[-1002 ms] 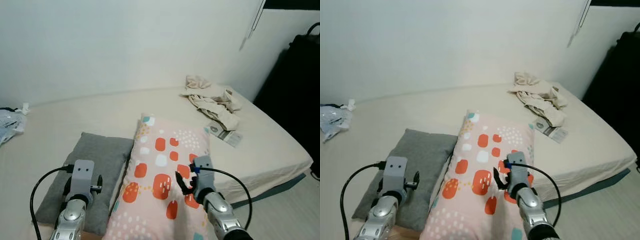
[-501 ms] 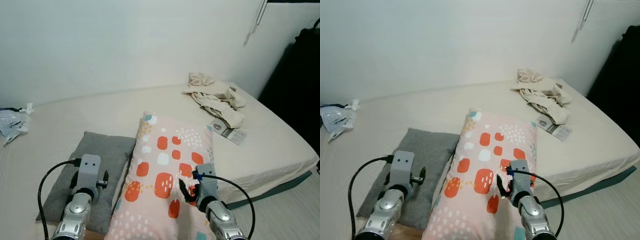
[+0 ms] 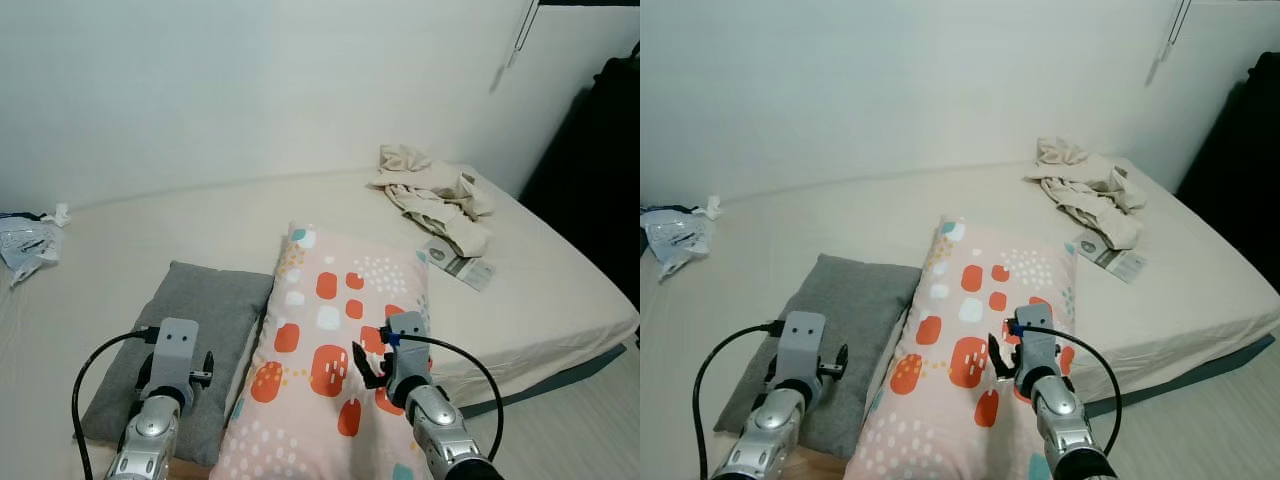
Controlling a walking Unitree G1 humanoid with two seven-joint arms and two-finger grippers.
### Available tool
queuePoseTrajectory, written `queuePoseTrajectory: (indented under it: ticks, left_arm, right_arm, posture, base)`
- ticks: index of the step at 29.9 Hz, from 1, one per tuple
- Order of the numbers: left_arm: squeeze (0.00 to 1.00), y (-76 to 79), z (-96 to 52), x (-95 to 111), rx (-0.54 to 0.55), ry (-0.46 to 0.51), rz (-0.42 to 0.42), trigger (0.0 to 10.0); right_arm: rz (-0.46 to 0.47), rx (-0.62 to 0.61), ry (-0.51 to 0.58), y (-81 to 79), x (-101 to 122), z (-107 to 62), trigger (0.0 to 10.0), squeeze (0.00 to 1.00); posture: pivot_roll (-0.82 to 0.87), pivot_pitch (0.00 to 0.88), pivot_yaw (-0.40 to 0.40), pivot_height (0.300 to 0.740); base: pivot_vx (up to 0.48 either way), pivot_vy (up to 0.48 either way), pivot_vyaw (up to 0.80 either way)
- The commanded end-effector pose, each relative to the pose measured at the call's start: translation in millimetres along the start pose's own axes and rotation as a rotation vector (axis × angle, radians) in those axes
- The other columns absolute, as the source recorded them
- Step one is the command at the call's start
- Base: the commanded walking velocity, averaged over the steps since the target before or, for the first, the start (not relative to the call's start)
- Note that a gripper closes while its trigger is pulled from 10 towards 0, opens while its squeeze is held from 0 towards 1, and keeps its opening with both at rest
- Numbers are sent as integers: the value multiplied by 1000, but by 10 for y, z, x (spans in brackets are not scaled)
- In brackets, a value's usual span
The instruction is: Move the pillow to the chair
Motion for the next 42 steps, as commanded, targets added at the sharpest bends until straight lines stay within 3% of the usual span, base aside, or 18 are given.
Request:
queuePoseTrajectory:
  ticks: [1,22,27,42]
  left_arm:
    - [0,17,18,15,6,-8,-37,10000]
    - [0,18,21,20,1,-11,-62,10000]
    - [0,52,24,32,-25,-9,-10,10000]
    - [0,123,33,58,-48,-6,-9,10000]
  right_arm:
    - [-1,5,-28,-16,-85,-24,10000,0]
    - [-10,13,-51,-32,-118,-17,10000,0]
    - [-3,6,-47,-36,-92,3,10000,0]
    - [-8,10,-51,-59,-74,26,10000,0]
  posture:
    - [-7,38,-56,740]
    - [-2,43,-53,740]
    - [1,52,-52,740]
    - [-2,49,-45,740]
  base:
    - [0,0,0]
    - [0,0,0]
    - [0,0,0]
    - [0,0,0]
Point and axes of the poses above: a point about 5 cm out from each wrist's last joint towards the gripper, its own z axis pointing out of the wrist towards the gripper, its own x axis along the axis of the wrist's last joint, y = z × x, the point moved 5 cm from there along z, pointing out of the wrist towards the gripper, and after that the axes turned 1 degree about z, right-handed, at the moved point
